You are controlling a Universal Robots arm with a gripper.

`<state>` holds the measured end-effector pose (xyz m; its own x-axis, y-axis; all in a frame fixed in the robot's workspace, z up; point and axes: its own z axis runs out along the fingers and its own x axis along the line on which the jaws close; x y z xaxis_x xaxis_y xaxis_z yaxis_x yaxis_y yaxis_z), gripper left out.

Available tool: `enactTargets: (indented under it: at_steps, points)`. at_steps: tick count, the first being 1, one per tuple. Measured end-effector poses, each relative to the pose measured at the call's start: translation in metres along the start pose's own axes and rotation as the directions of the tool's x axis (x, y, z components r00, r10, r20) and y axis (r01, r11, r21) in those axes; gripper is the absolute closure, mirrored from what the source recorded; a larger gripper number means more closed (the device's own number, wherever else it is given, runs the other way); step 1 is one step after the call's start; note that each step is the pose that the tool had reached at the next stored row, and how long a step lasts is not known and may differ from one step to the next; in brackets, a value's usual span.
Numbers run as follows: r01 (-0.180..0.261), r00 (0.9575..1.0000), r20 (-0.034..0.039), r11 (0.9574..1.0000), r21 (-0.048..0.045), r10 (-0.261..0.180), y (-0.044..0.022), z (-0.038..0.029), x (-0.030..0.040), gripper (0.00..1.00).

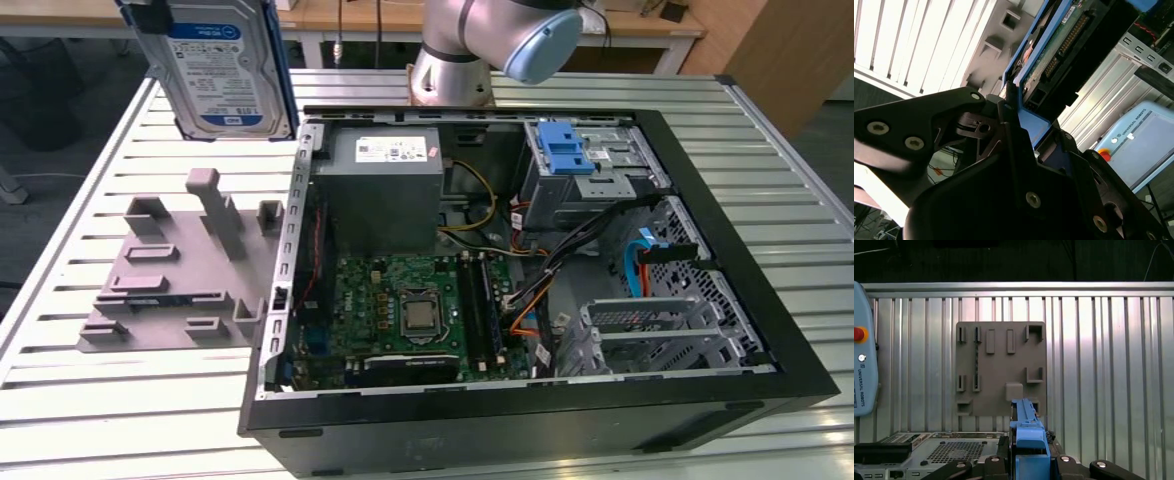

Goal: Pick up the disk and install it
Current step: 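Pick up the disk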

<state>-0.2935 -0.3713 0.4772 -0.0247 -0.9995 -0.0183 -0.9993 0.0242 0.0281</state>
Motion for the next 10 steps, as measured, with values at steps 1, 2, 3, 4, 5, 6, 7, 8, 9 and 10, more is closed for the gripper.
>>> enactTargets:
  at_steps: [1, 2, 3, 4, 5, 6, 7, 8, 9, 10]
  points:
    - [0.000, 1.0000, 0.0000, 1.0000, 0.0000, 0.000, -0.0002, 0.0000, 0.0000, 0.64]
    - [0.000, 1.0000, 0.0000, 1.0000, 0.0000, 0.000, -0.0003, 0.0000, 0.0000, 0.64]
    - [0.000, 1.0000, 0.0000, 1.0000, 0.0000, 0.000, -0.0003, 0.0000, 0.0000, 0.64]
    - [0.000, 1.0000, 0.0000, 1.0000, 0.0000, 0.000, -0.0005, 0.0000, 0.0000, 0.64]
    - [0.000, 1.0000, 0.0000, 1.0000, 0.0000, 0.000, -0.0008, 0.0000, 0.0000, 0.64]
    - [0.000, 1.0000, 0.0000, 1.0000, 0.0001, 0.000, -0.0012, 0.0000, 0.0000, 0.64]
    - [0.000, 1.0000, 0.0000, 1.0000, 0.0000, 0.000, -0.0017, 0.0000, 0.0000, 0.64]
    - [0.000, 1.0000, 0.0000, 1.0000, -0.0001, 0.000, -0.0020, -0.0001, -0.0001, 0.64]
    - [0.000, 1.0000, 0.0000, 1.0000, 0.0000, 0.000, -0.0025, -0.0001, -0.0001, 0.64]
    - [0.000, 1.0000, 0.0000, 1.0000, 0.0000, 0.000, -0.0029, -0.0001, -0.0001, 0.64]
